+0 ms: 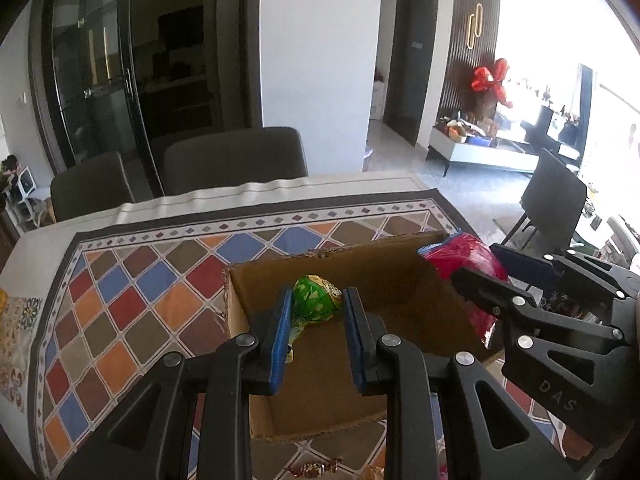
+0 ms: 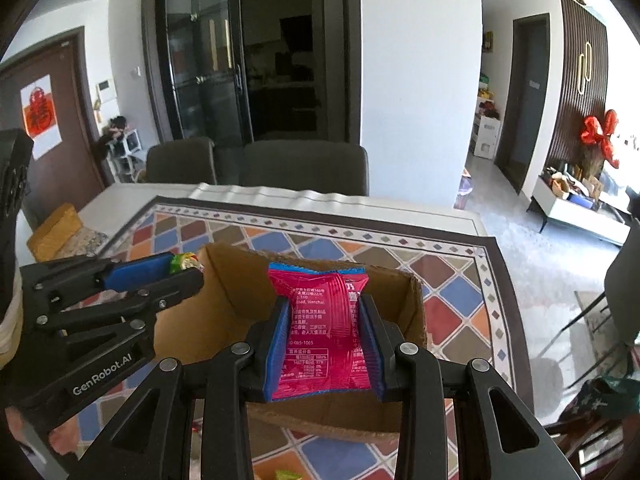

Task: Organize snacks
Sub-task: 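Carry both snacks over the cardboard box and open both tools to drop them, then move both tools back toward the remaining snack pile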

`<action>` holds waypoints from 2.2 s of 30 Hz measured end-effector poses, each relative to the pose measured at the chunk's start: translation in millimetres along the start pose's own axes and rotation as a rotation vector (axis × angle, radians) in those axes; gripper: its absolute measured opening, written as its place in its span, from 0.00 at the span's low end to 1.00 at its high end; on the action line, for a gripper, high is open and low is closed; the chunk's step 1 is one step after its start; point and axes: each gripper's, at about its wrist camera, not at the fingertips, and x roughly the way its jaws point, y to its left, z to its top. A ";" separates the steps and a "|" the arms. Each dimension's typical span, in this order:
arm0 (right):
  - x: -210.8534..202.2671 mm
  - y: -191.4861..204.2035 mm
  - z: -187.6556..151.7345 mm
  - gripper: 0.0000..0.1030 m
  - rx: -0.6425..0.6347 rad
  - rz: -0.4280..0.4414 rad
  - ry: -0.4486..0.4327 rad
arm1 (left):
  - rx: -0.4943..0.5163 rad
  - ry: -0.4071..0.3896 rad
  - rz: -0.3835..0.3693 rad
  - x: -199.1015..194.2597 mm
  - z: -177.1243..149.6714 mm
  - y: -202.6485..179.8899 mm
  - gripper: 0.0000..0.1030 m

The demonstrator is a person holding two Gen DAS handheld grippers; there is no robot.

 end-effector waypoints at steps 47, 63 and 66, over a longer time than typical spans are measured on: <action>-143.3 9.2 -160.4 0.51 0.021 0.020 -0.108 | 0.051 -0.118 0.002 -143.2 -178.5 -70.2 0.62; -124.5 8.0 -226.2 0.51 0.035 0.023 0.065 | 0.052 0.060 -0.060 -108.6 -228.5 -83.8 0.63; -120.2 9.3 -234.8 0.51 0.039 0.028 0.091 | 0.052 0.093 -0.064 -100.4 -236.5 -84.7 0.63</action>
